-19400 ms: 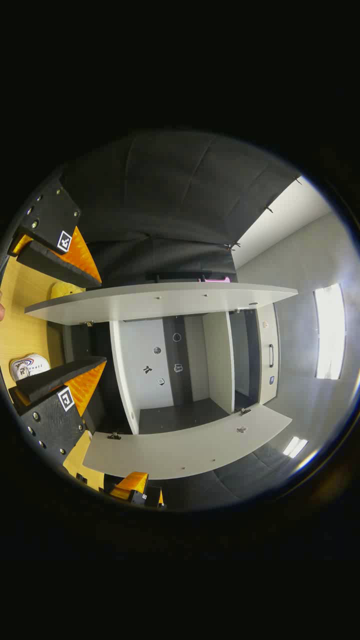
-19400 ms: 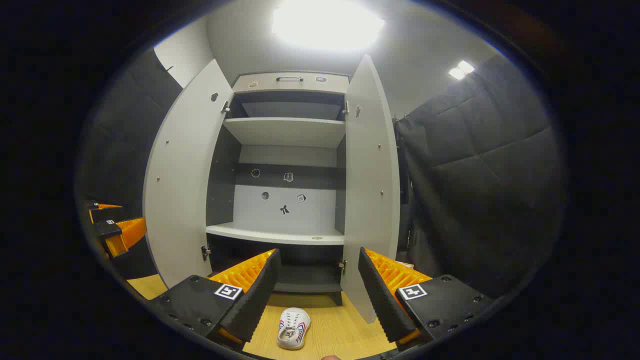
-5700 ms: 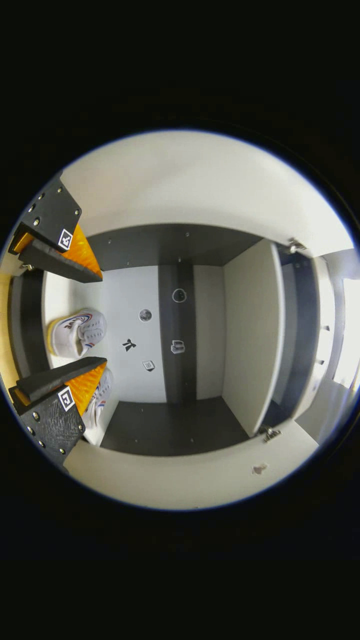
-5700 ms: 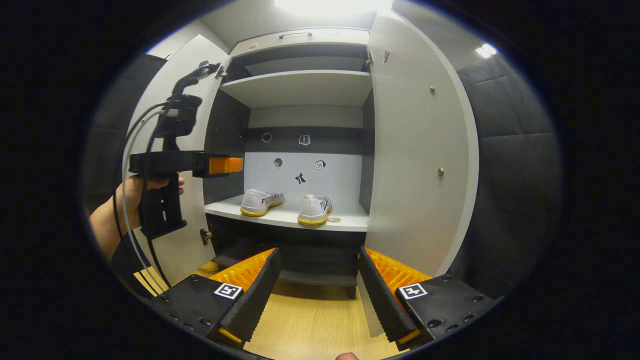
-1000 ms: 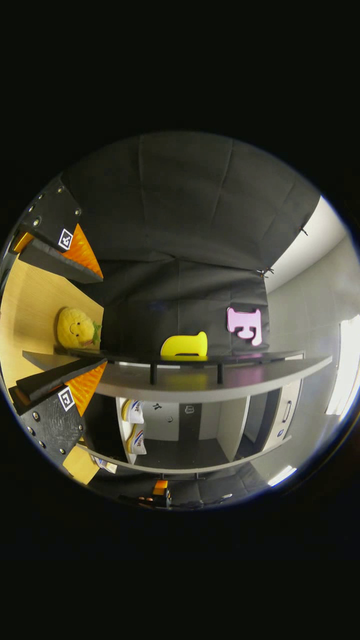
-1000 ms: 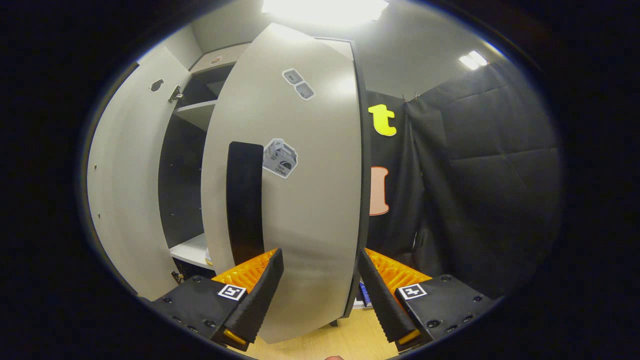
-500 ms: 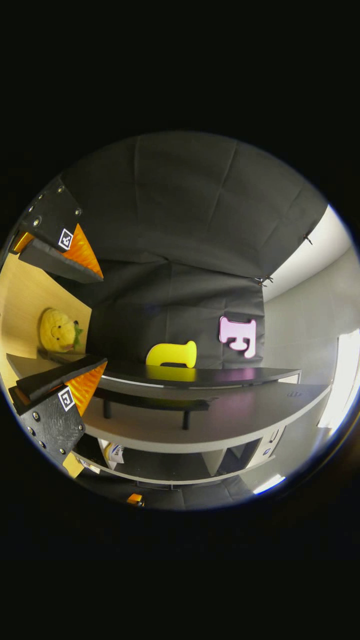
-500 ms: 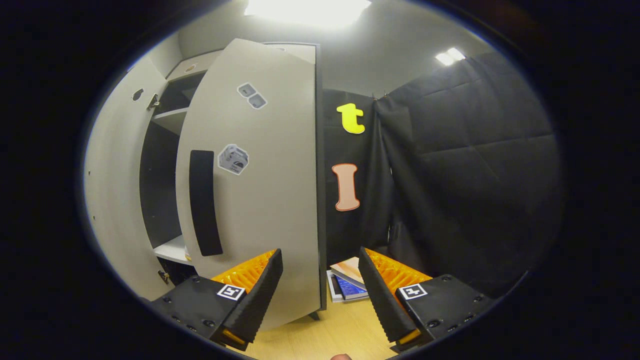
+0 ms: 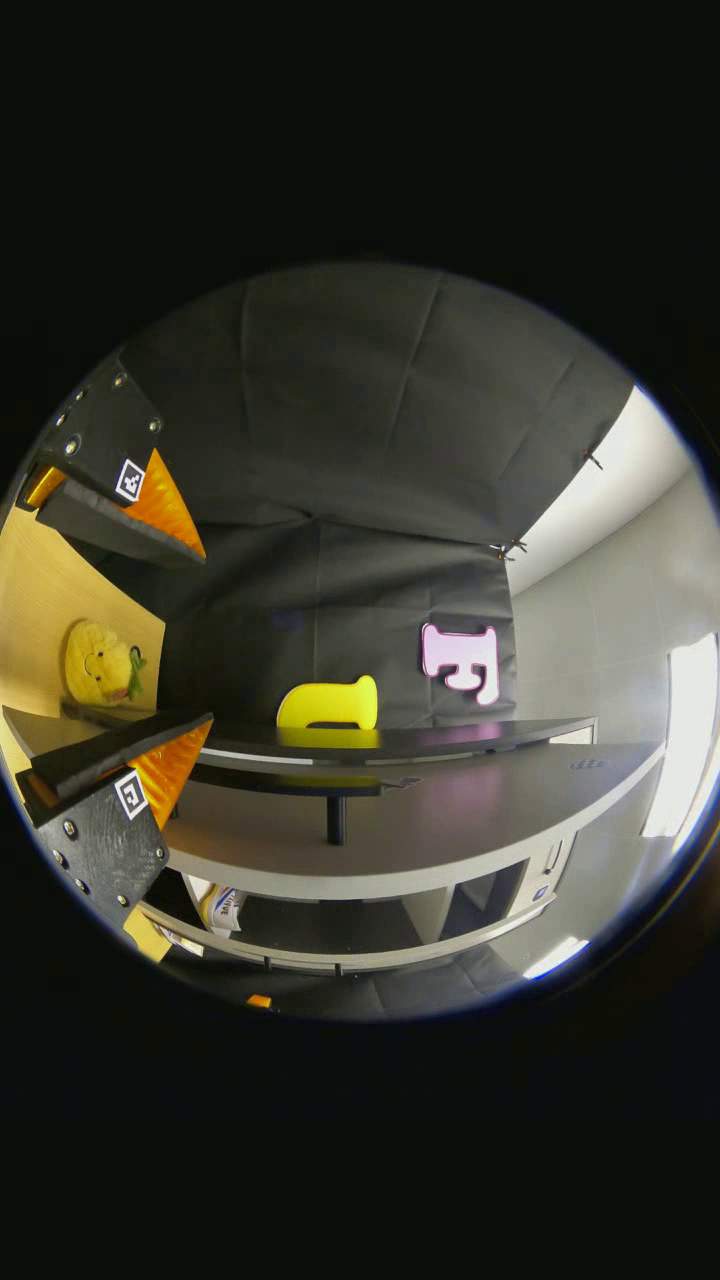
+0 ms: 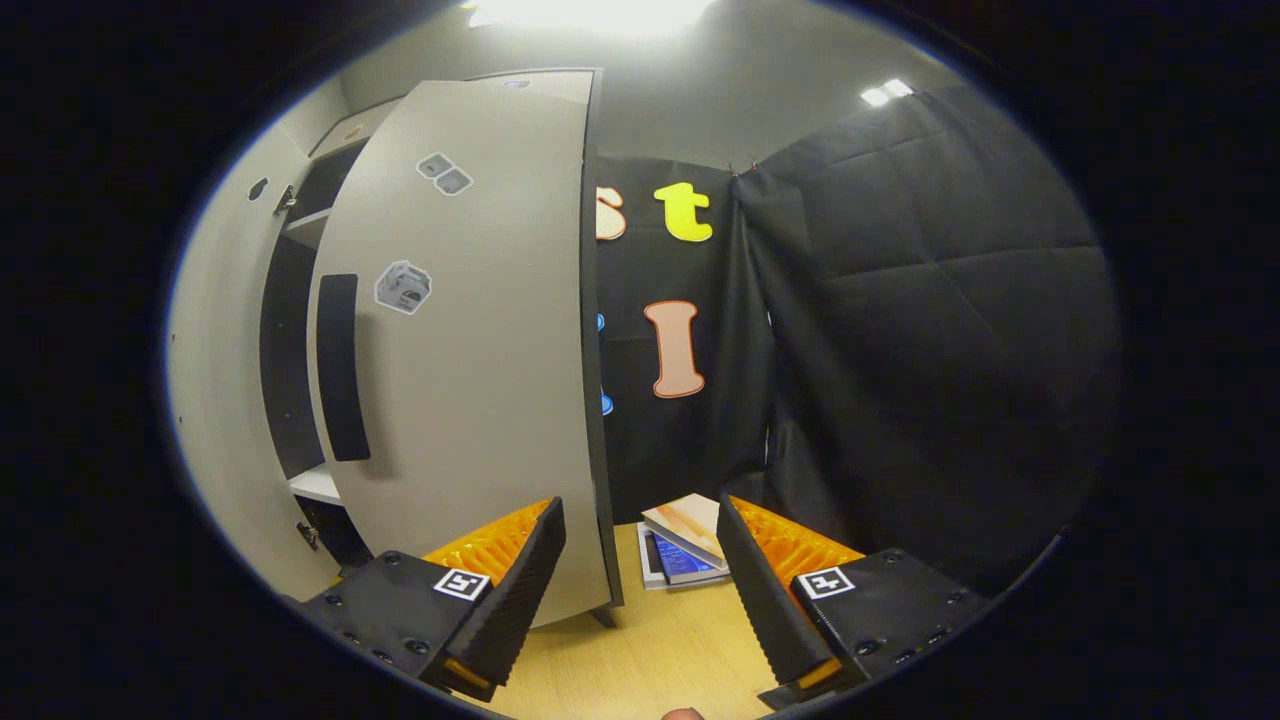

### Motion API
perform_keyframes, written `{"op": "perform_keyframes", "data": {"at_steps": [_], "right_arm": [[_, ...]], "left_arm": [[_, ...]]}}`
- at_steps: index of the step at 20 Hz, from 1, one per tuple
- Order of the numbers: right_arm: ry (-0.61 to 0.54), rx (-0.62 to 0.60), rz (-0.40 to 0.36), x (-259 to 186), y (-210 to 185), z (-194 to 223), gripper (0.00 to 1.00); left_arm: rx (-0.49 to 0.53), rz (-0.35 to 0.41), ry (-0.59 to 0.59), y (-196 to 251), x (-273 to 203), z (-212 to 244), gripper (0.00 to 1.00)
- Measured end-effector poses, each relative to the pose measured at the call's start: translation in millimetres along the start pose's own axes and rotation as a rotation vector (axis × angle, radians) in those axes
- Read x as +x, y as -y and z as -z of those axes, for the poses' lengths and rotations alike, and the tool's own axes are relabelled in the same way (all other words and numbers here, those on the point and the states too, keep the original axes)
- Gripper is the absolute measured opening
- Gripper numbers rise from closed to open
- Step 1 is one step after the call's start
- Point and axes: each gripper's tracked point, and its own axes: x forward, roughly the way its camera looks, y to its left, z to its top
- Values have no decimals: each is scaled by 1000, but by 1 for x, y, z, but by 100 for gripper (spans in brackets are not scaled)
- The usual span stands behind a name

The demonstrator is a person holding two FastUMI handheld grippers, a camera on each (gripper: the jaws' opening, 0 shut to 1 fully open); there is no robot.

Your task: Grab one shoe with the right hand and put it into the shoe cabinet, grab the other shoe with the left hand and put it into the shoe cabinet; then close the right door with the right hand and the left door with the left hand.

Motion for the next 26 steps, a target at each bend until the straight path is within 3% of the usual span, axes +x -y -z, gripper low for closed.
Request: {"op": "perform_keyframes", "data": {"at_steps": [11,23,26], "right_arm": [[-18,-44,-64,14,28,-2,96],[-16,-61,-46,6,58,-4,96],[-14,-59,-38,-1,65,-2,95]], "left_arm": [[-41,27,-8,75,-19,0,77],[-68,238,-5,204,9,3,77],[-39,244,-3,225,15,7,78]]}}
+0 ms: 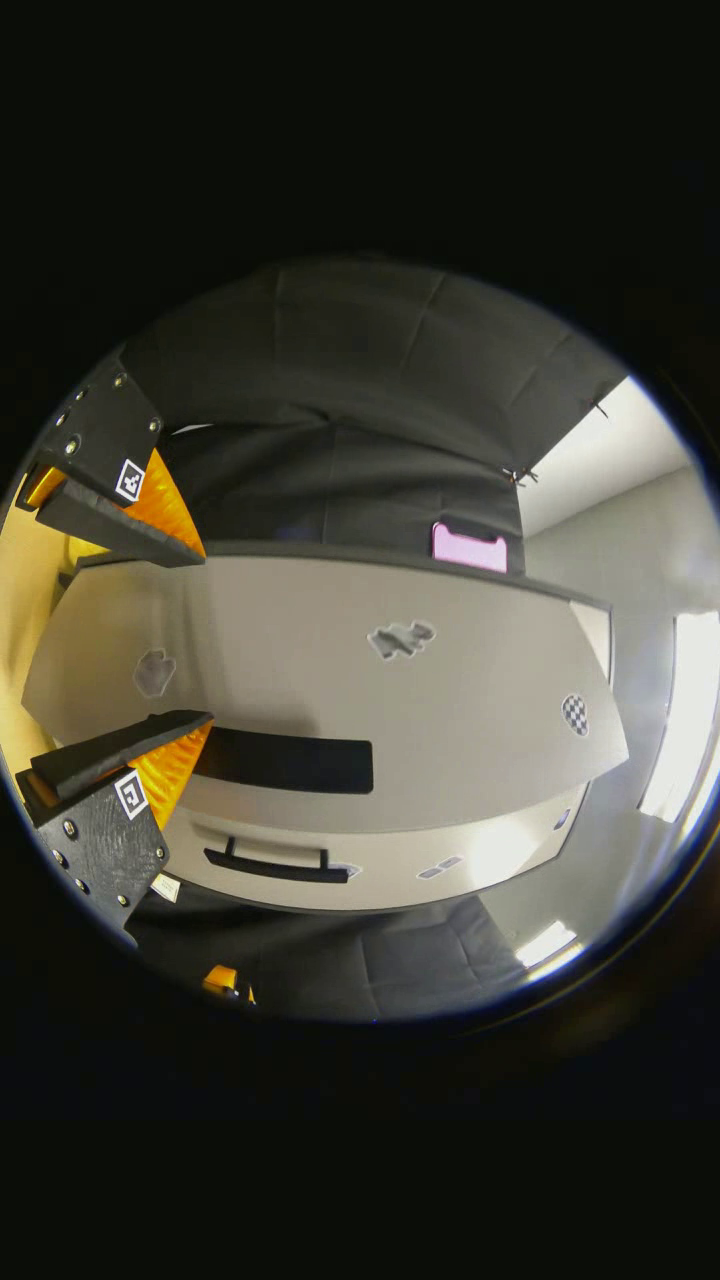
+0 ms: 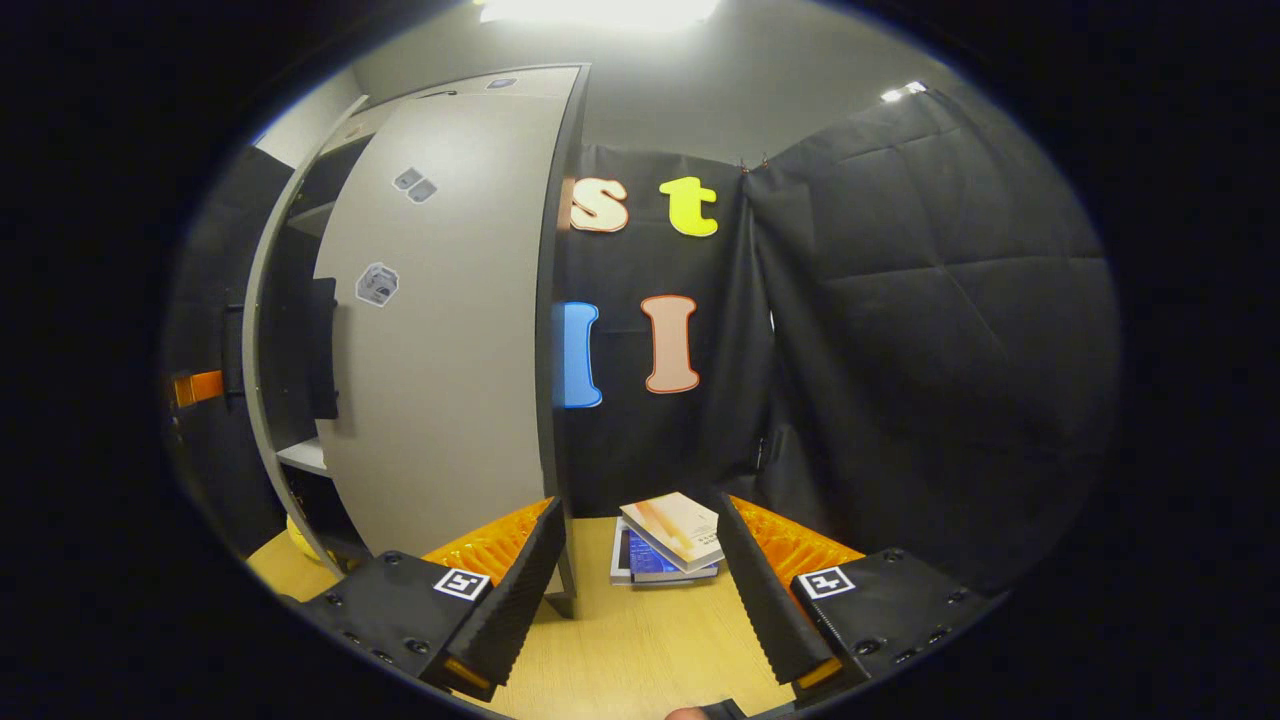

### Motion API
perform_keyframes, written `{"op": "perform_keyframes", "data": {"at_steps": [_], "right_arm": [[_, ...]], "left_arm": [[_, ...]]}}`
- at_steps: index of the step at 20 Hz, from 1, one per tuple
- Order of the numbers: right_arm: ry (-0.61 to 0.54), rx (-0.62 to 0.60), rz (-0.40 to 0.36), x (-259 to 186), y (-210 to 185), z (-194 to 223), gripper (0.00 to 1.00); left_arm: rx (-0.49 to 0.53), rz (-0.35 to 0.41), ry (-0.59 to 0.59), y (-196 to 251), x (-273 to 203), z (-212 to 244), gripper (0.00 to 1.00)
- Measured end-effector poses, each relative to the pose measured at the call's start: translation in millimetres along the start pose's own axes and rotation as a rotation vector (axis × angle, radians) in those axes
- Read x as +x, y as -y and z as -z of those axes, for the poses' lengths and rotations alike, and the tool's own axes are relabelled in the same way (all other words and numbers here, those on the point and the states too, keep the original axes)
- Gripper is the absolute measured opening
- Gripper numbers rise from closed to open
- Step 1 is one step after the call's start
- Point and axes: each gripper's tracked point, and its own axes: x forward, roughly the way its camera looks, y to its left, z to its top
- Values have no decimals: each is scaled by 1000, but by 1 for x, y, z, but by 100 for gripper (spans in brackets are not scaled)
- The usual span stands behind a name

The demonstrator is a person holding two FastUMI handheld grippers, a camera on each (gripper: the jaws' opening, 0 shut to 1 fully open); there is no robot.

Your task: Grab one shoe with the right hand and put it into the shoe cabinet, grab the other shoe with the left hand and put it into the shoe cabinet; then close the right door with the right hand and the left door with the left hand.

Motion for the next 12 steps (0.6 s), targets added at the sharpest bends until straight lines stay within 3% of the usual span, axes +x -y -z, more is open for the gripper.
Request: {"op": "perform_keyframes", "data": {"at_steps": [7,12], "right_arm": [[-2,0,-26,-8,-2,3,96],[31,16,-80,-15,-23,-6,96]], "left_arm": [[5,13,3,2,-2,1,78],[53,17,20,-7,-34,-8,78]]}}
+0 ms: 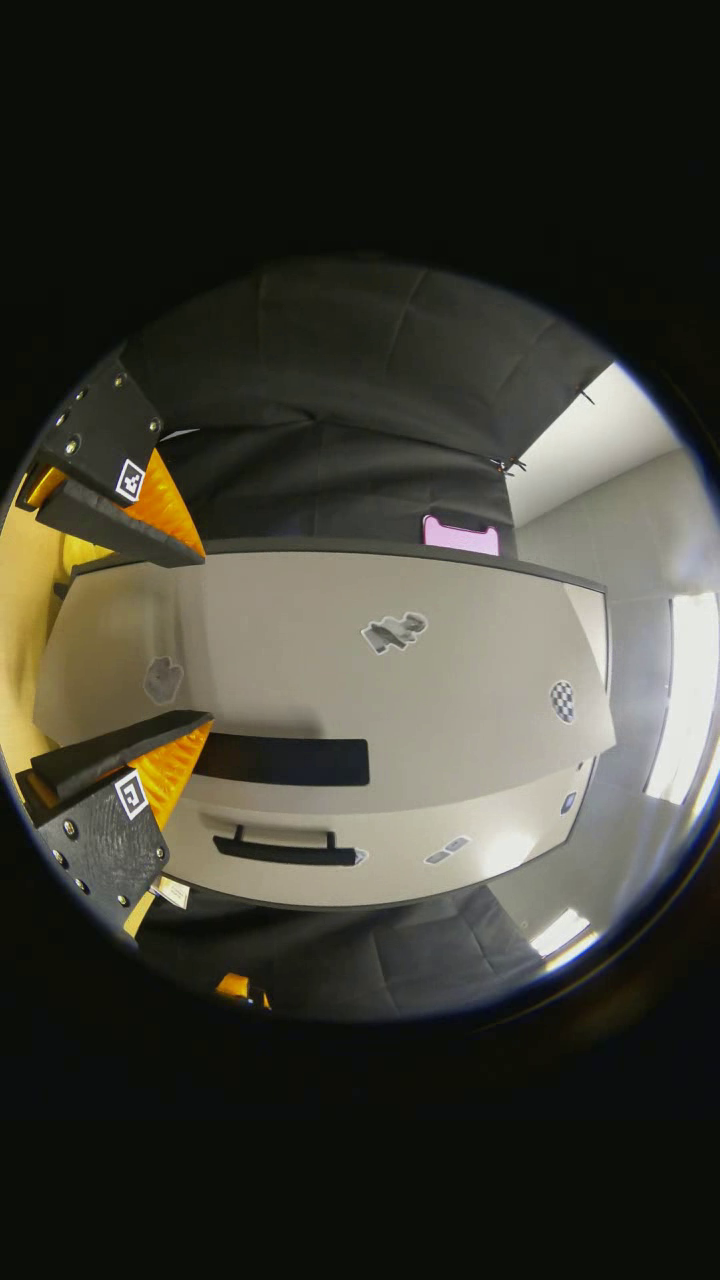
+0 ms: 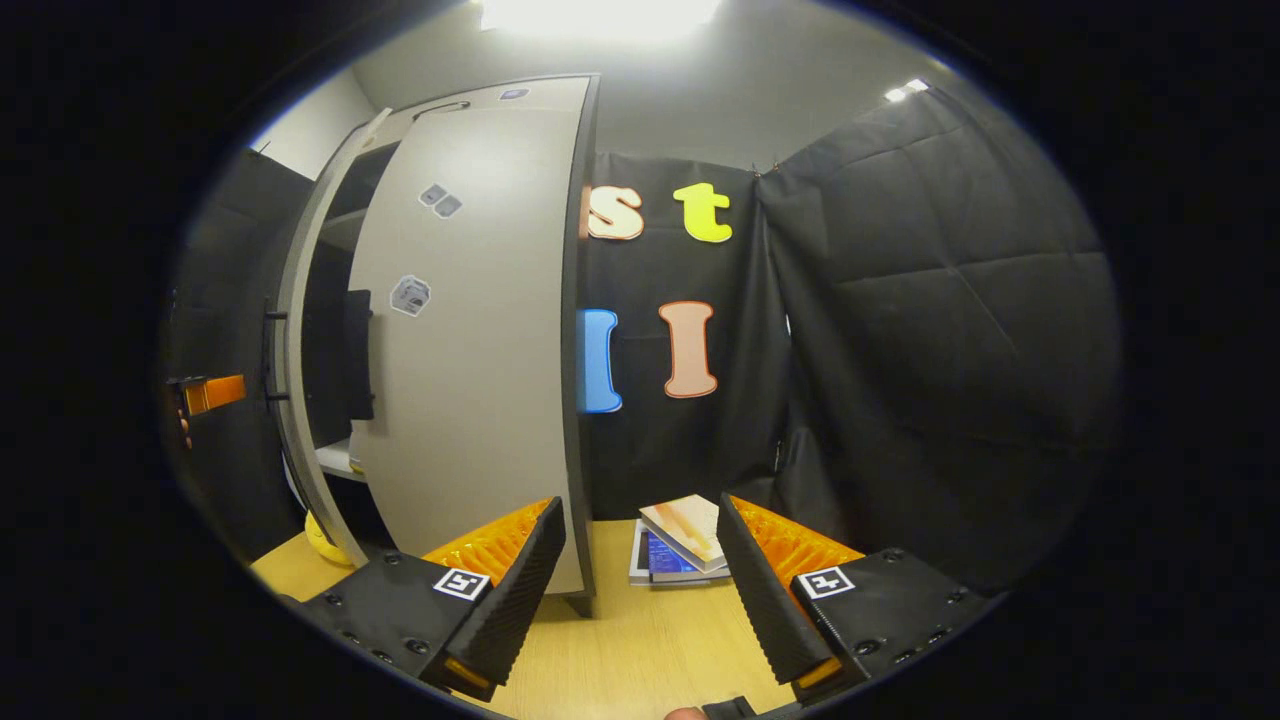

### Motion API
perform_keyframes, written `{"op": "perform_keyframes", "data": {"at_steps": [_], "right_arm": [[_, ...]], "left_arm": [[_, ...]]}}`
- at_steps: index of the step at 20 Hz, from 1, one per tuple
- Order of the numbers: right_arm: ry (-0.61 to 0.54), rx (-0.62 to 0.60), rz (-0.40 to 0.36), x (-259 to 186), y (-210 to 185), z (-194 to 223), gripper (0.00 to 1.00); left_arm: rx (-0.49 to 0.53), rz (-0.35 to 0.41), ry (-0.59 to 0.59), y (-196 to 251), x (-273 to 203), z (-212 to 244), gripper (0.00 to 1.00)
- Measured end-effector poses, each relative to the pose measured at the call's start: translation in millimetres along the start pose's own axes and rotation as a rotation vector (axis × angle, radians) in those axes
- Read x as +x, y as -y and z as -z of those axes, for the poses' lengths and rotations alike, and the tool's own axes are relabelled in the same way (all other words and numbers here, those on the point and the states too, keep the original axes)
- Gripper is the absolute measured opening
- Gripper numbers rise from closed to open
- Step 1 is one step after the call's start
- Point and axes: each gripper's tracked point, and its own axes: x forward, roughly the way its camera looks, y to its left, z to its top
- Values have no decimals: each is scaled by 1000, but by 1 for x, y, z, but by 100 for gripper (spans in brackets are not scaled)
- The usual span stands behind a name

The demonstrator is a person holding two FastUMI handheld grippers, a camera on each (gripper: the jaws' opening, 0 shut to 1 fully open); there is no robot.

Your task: Grab one shoe with the right hand and put it into the shoe cabinet, grab the other shoe with the left hand and put it into the shoe cabinet; then close the right door with the right hand and the left door with the left hand.

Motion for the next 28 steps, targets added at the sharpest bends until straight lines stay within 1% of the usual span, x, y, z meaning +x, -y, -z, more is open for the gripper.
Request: {"op": "perform_keyframes", "data": {"at_steps": [4,7,10,11,12,13,16,23,24,25,28], "right_arm": [[42,-11,-43,-11,-23,-10,96],[53,-31,-74,-22,-37,-12,96],[62,-43,-90,-33,-41,-11,96],[67,-42,-92,-37,-41,-11,93],[66,-38,-97,-41,-42,-8,93],[64,-33,-100,-44,-42,-6,96],[63,-29,-112,-56,-42,0,96],[75,-42,-127,-73,-45,2,96],[81,-44,-129,-74,-47,0,93],[88,-45,-131,-75,-47,-2,96],[105,-41,-132,-77,-49,-8,96]], "left_arm": [[2,-1,2,-12,-38,-2,78],[9,-24,-6,-27,-65,0,77],[19,-46,-9,-41,-92,1,78],[21,-51,-9,-45,-99,1,78],[23,-55,-10,-49,-106,2,78],[26,-63,-14,-53,-114,6,78],[31,-82,-23,-61,-133,13,77],[54,-80,-50,-58,-142,26,78],[51,-80,-48,-59,-141,24,78],[50,-81,-44,-59,-141,23,78],[69,-90,-40,-63,-141,21,78]]}}
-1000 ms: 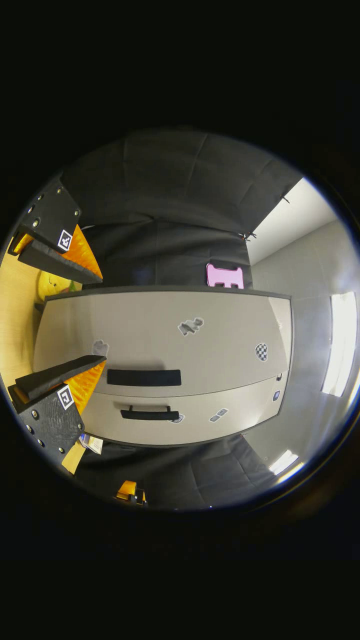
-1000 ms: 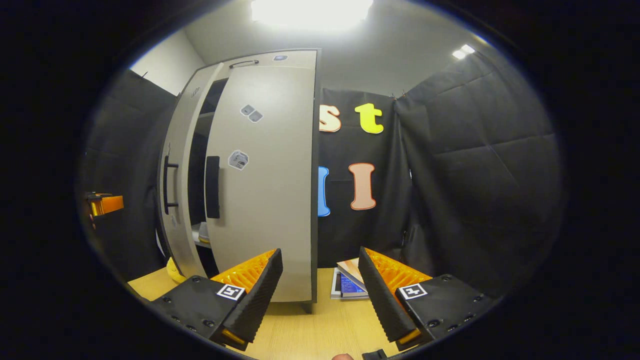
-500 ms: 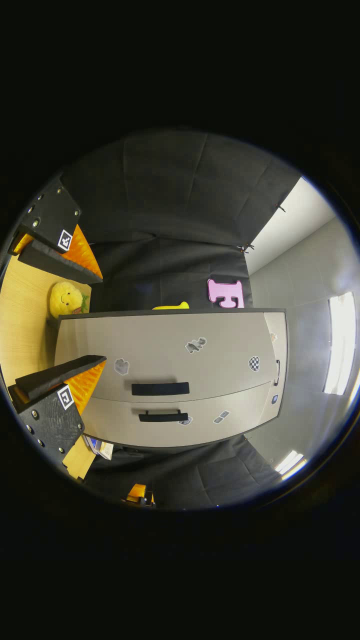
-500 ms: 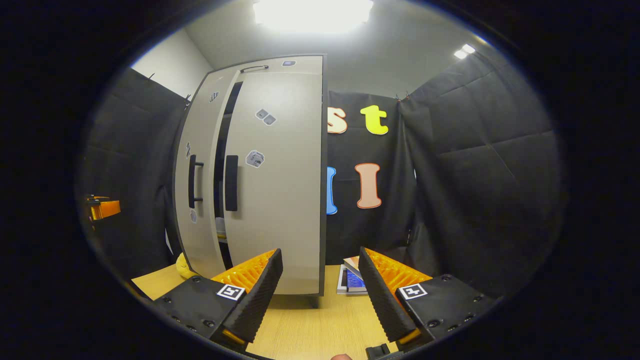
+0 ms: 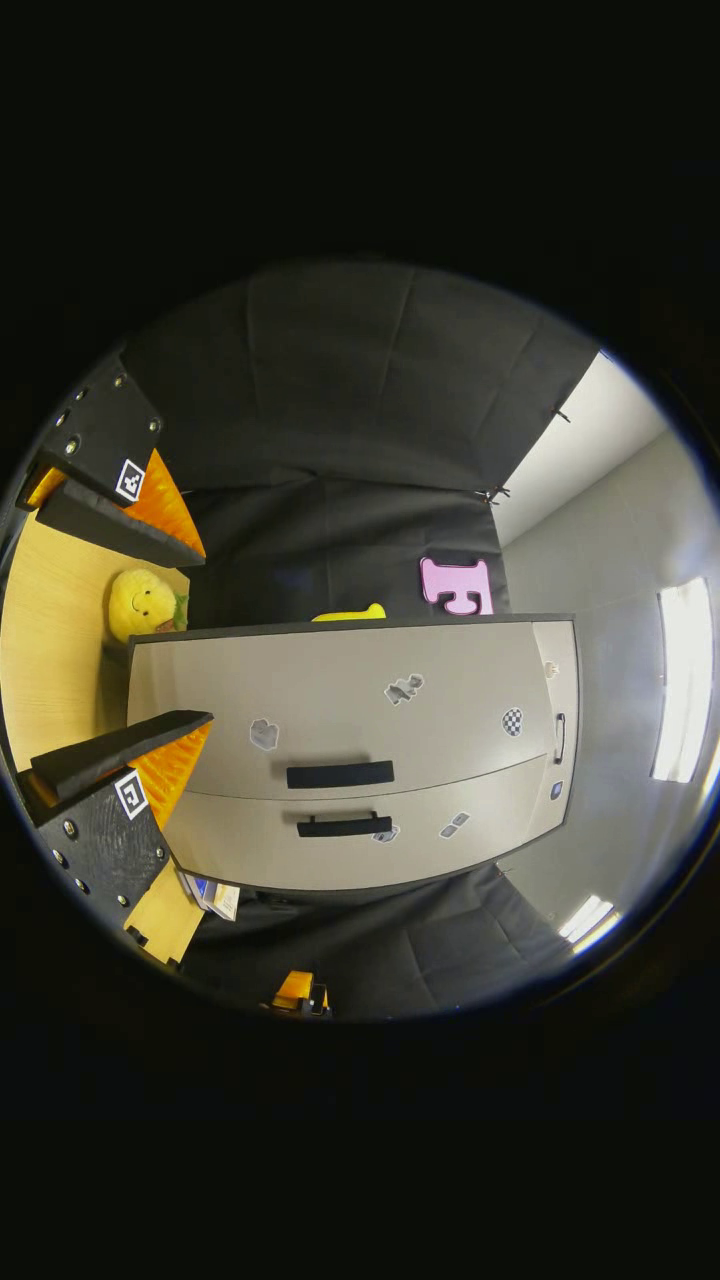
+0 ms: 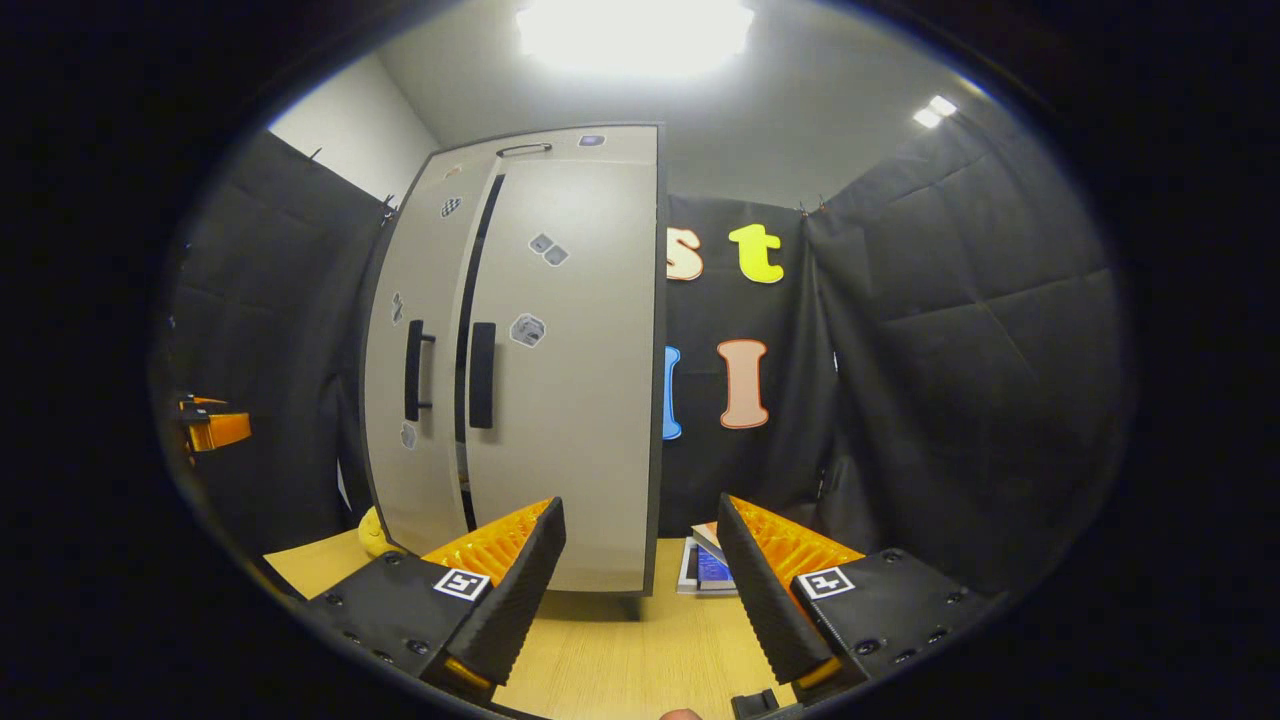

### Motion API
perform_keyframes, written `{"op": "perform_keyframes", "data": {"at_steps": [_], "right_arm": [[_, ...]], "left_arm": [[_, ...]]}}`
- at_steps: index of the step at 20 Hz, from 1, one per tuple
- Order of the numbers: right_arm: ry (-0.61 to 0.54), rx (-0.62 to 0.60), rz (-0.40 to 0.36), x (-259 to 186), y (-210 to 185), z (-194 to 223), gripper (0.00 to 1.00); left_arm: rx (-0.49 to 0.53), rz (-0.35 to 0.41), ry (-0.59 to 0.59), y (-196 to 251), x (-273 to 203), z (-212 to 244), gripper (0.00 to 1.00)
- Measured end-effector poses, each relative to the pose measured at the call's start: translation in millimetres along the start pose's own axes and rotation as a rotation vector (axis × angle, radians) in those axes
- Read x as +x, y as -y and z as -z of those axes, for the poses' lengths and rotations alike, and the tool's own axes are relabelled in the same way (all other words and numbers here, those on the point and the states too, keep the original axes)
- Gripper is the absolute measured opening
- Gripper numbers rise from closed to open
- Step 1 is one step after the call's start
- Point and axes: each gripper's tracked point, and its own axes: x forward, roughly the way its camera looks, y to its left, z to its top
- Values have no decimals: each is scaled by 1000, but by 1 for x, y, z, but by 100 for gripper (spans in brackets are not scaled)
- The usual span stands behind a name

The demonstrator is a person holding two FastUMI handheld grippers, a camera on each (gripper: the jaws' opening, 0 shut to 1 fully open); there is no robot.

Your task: Grab one shoe with the right hand and put it into the shoe cabinet, grab the other shoe with the left hand and put it into the shoe cabinet; then close the right door with the right hand and the left door with the left hand.

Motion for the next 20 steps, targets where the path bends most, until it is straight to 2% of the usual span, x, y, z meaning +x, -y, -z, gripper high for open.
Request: {"op": "perform_keyframes", "data": {"at_steps": [3,5,7,8,20], "right_arm": [[24,3,1,-2,-2,-8,93],[34,-2,-1,-3,-3,-11,96],[38,-11,-2,-4,-4,-13,93],[40,-14,-2,-4,-4,-13,96],[46,-10,-3,-2,-7,-15,96]], "left_arm": [[-2,1,2,-2,-3,-1,78],[-2,-3,5,-4,-4,-3,78],[-6,-5,1,-6,-5,-3,78],[-8,-7,-1,-7,-4,-3,78],[1,-18,5,-11,-8,-6,78]]}}
